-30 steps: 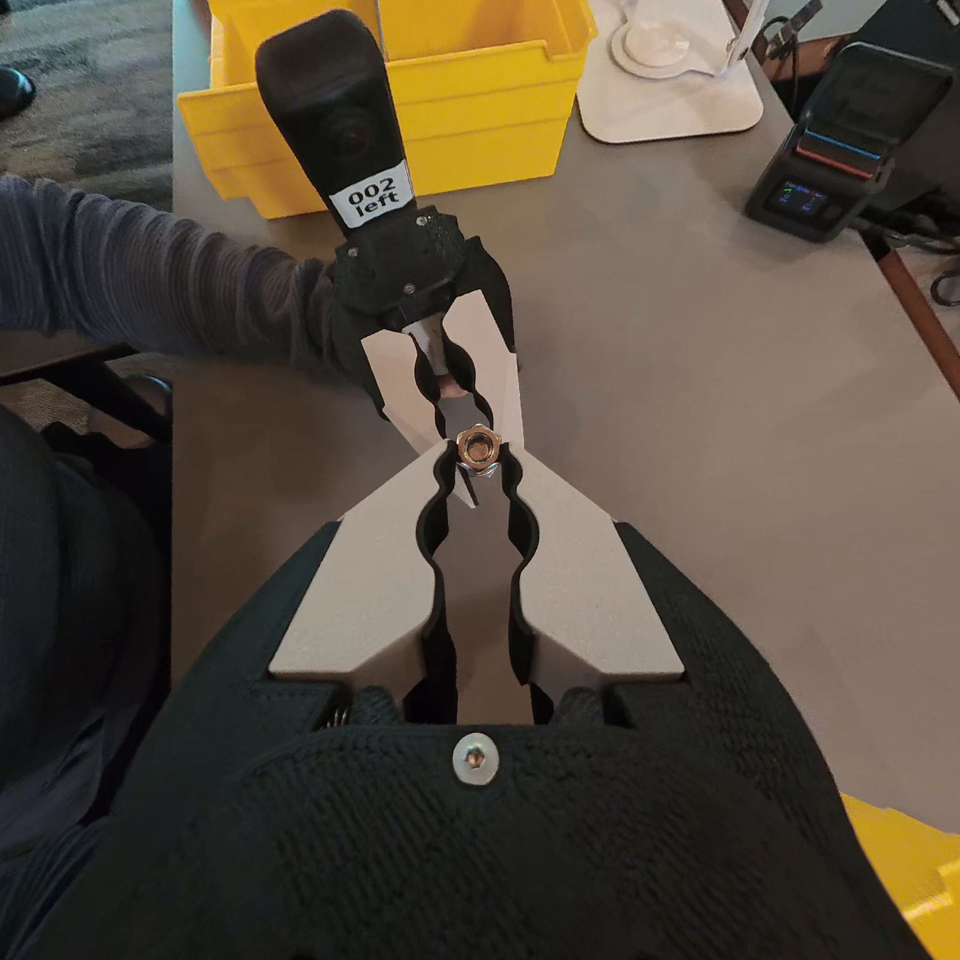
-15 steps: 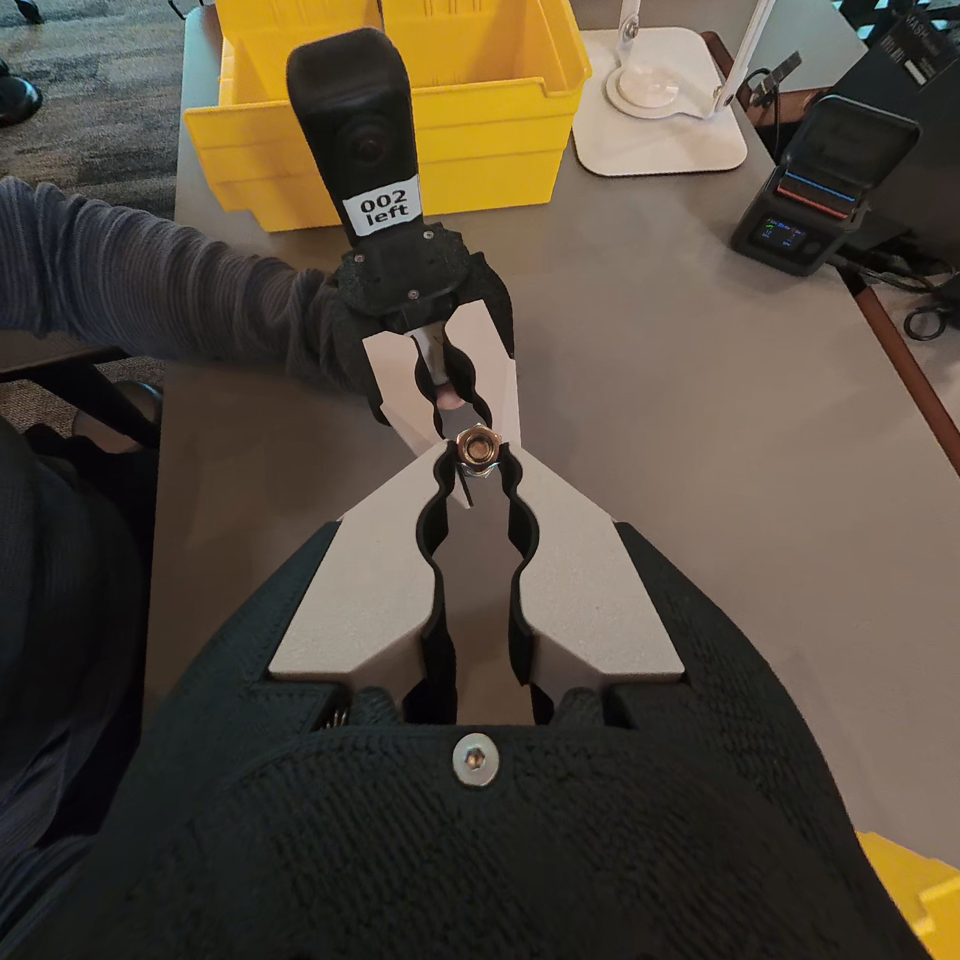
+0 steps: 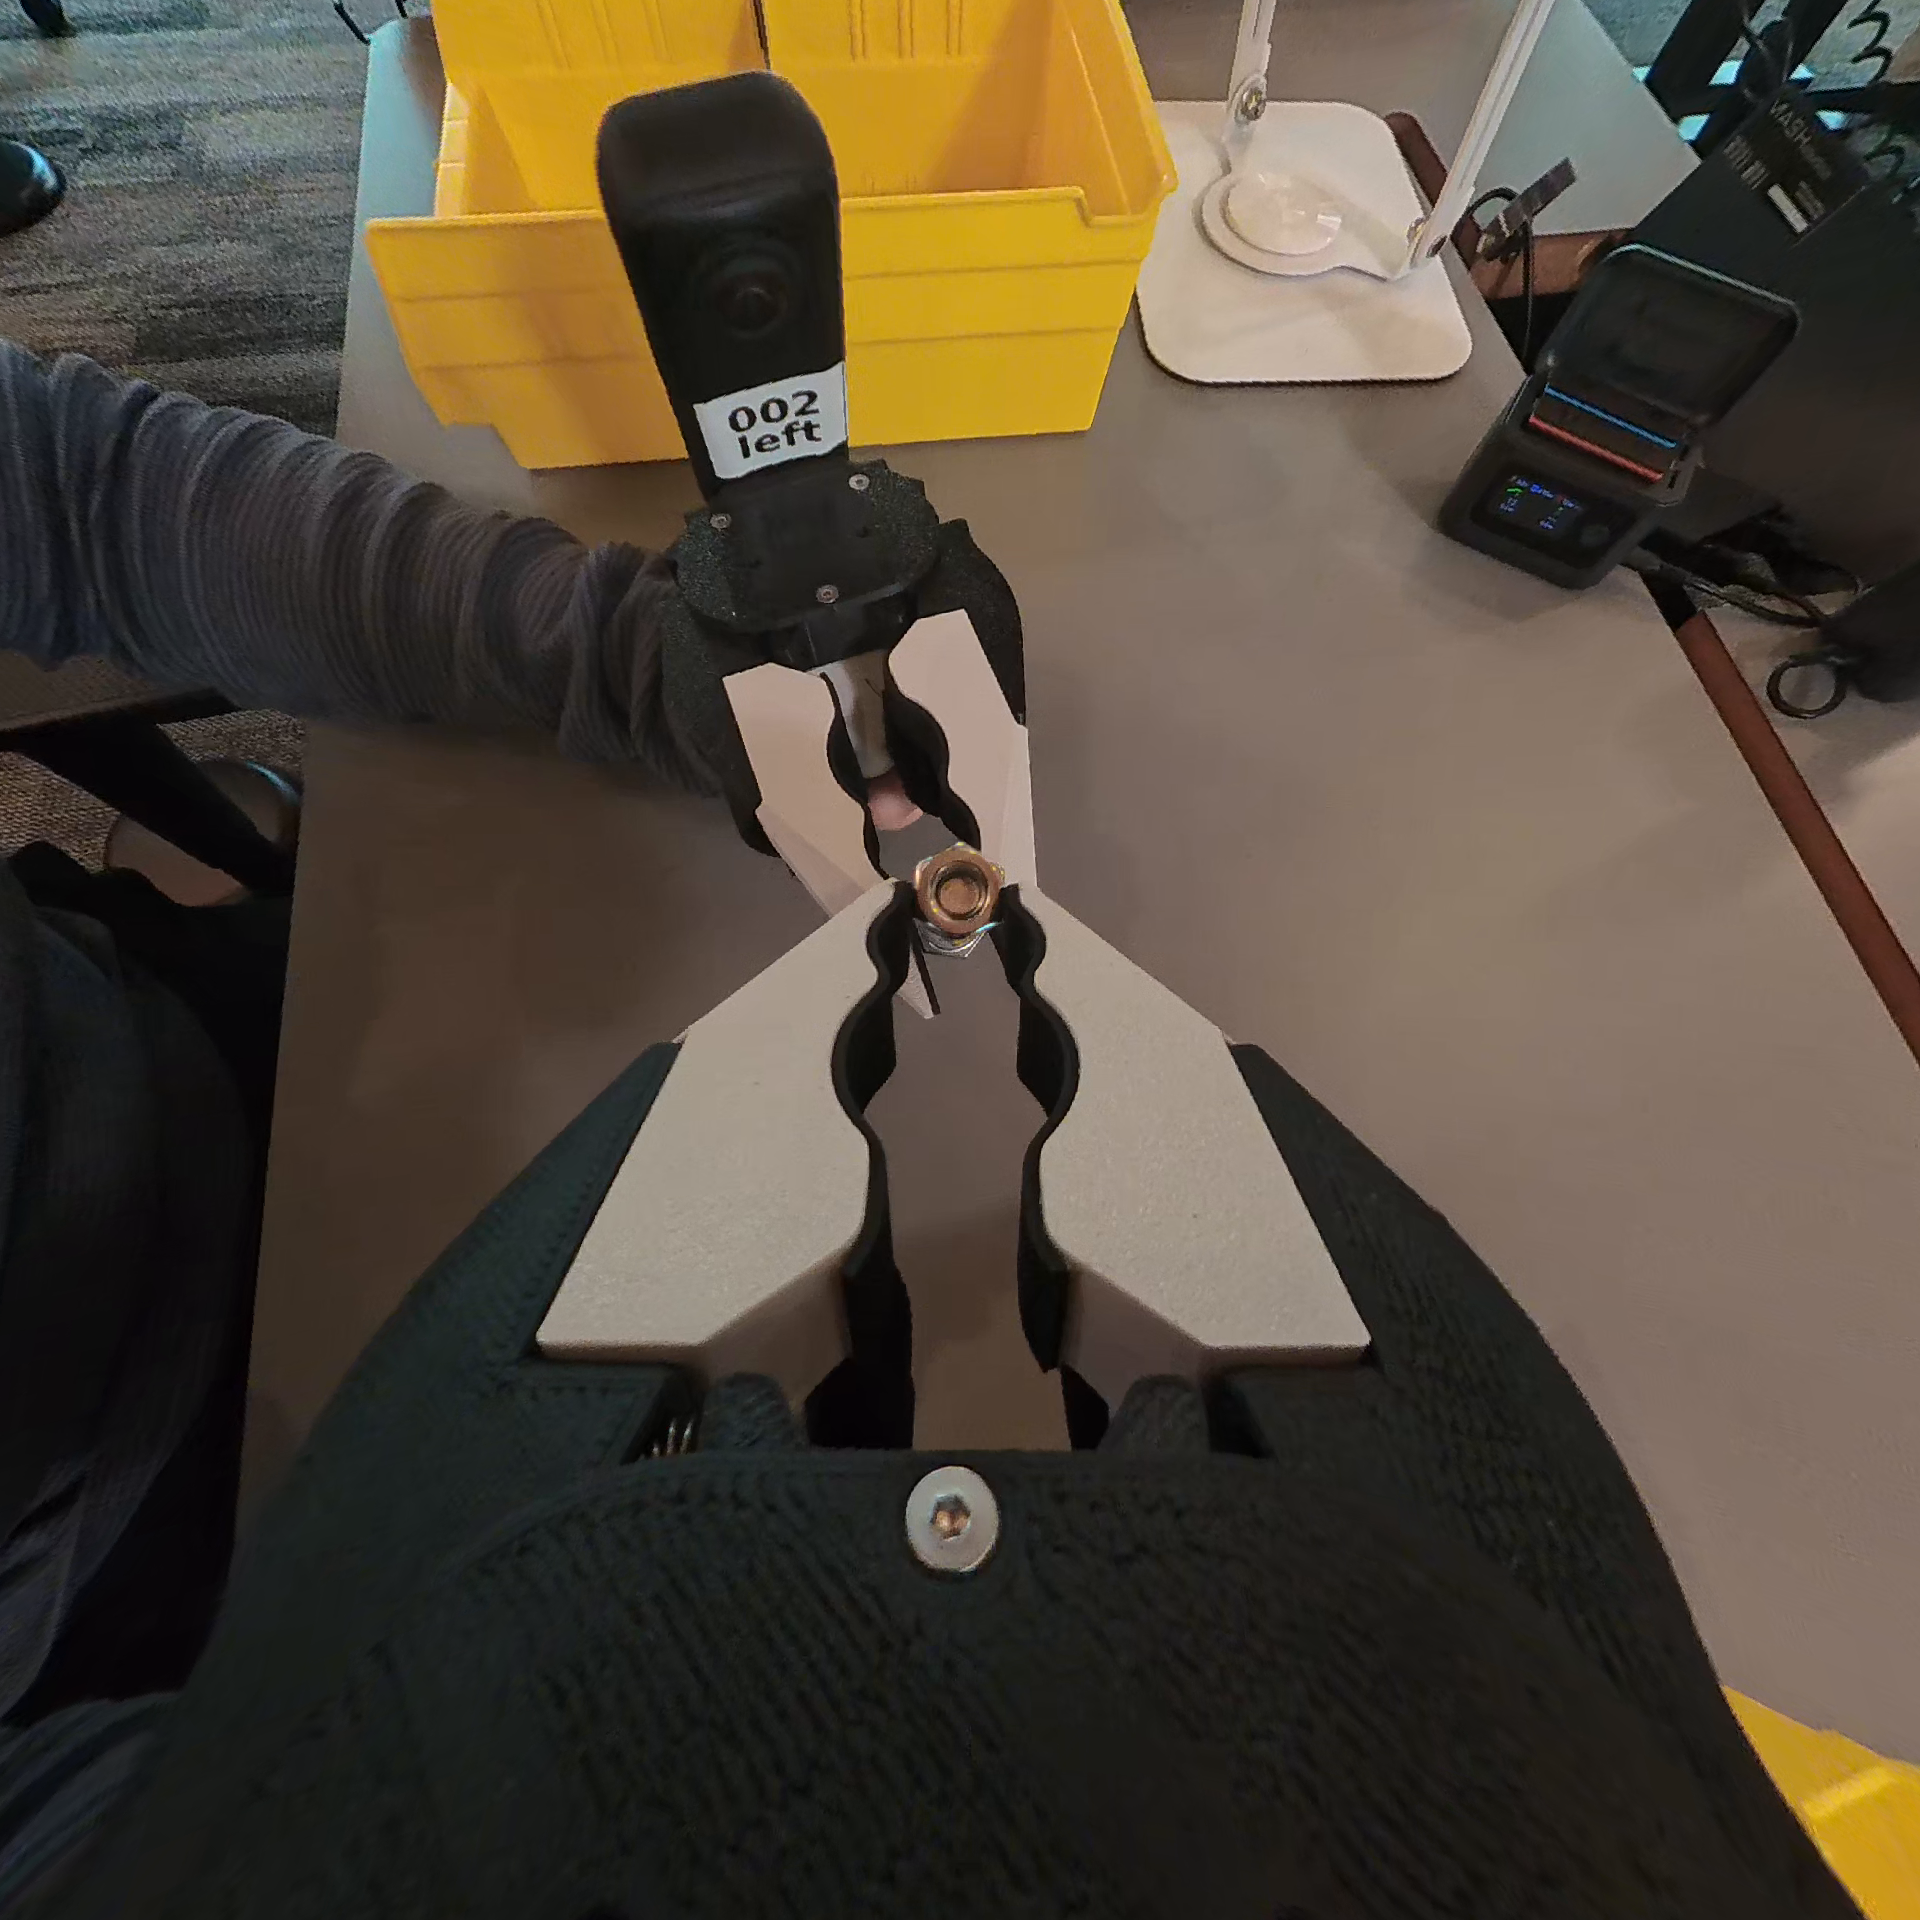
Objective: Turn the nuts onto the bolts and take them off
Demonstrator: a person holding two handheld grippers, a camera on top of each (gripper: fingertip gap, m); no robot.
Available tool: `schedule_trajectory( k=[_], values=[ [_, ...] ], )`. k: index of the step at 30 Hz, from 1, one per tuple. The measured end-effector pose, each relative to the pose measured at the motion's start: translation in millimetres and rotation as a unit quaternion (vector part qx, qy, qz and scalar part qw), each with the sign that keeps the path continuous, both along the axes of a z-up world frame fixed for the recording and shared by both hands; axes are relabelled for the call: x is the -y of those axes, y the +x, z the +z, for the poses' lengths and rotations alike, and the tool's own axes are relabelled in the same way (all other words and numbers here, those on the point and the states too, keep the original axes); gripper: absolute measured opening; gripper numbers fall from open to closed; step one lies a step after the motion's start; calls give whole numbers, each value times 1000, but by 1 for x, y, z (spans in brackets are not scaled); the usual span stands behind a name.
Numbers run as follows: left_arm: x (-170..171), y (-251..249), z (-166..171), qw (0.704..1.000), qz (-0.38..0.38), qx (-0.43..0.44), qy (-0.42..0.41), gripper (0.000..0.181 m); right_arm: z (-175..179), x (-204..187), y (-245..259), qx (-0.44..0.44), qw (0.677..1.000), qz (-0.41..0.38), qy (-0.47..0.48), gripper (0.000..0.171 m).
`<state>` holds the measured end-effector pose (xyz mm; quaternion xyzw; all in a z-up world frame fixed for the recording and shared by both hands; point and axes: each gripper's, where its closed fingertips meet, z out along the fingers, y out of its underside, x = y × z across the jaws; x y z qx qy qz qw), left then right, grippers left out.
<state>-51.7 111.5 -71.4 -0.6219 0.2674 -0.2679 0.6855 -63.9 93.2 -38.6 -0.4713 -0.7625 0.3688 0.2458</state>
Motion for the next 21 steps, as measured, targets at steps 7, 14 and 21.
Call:
schedule_trajectory(
  k=[7,14,21],
  values=[
    [-1,-10,7,999,8,38,0,15,5,-1,-2,-15,1000,-5,6,23],
    [-5,-35,19,992,34,120,6,15,46,-25,-29,-160,983,-86,23,49],
    [-6,-51,25,985,55,166,9,16,35,-18,-17,-431,877,-198,-73,60]
  ],
)
